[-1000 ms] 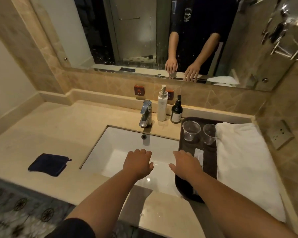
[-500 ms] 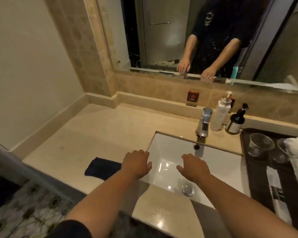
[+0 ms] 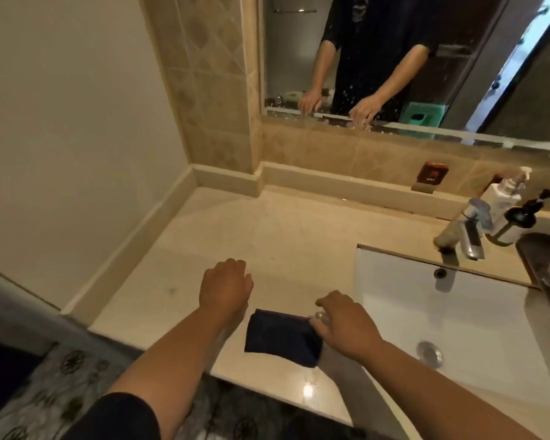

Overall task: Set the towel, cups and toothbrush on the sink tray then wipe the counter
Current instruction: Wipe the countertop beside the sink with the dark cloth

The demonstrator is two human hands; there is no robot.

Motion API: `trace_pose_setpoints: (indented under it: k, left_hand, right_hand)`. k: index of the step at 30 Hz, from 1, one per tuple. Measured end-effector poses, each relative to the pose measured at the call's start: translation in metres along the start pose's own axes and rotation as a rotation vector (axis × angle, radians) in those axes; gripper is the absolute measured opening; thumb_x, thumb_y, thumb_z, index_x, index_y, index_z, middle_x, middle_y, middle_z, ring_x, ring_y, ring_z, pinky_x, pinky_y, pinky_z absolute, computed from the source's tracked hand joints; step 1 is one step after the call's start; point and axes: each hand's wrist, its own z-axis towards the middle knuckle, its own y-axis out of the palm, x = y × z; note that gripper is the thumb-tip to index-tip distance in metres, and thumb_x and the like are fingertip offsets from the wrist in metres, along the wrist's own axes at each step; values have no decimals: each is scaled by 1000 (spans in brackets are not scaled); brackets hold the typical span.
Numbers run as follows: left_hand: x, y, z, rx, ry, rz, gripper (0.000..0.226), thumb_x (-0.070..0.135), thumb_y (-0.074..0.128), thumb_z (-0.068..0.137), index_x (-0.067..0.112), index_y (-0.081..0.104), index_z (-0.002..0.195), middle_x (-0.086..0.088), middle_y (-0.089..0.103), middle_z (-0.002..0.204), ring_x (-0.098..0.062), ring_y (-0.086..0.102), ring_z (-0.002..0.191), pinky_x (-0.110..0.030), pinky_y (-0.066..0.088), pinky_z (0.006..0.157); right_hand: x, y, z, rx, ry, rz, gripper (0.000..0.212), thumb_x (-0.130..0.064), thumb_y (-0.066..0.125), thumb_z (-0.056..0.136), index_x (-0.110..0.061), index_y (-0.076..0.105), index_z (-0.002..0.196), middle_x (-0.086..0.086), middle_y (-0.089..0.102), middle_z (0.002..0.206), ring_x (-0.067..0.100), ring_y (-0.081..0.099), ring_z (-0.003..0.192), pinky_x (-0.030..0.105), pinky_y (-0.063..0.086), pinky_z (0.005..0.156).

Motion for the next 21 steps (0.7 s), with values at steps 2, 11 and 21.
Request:
trace_pose_setpoints:
  k: [2,11,21]
  left_hand:
    - [-24,15,-4,-10,-49,64,25,32,47,95,19,61,111,-3,62,102,-24,59,87,-38,44,76]
    - [-116,62,5,-30,-373,-66,47,35,49,97,5,52,134,-19,53,136,-38,44,127,-52,30,104]
    - [-150,85,15,-149,-487,-61,78,63,6,96,15,0,157,-8,-7,166,-29,-11,150,-58,-6,117]
  right_hand:
    - [-30,19,0,-30,-164,-58,49,-56,44,88,-25,58,122,-2,57,121,20,54,106,33,45,88]
    - [-66,81,15,-71,-519,-280,60,-63,43,90,-27,46,138,6,44,150,33,41,137,55,28,113]
    - [-66,83,8,-161,-623,-193,47,-37,65,88,-20,60,132,3,53,143,21,50,130,40,41,107]
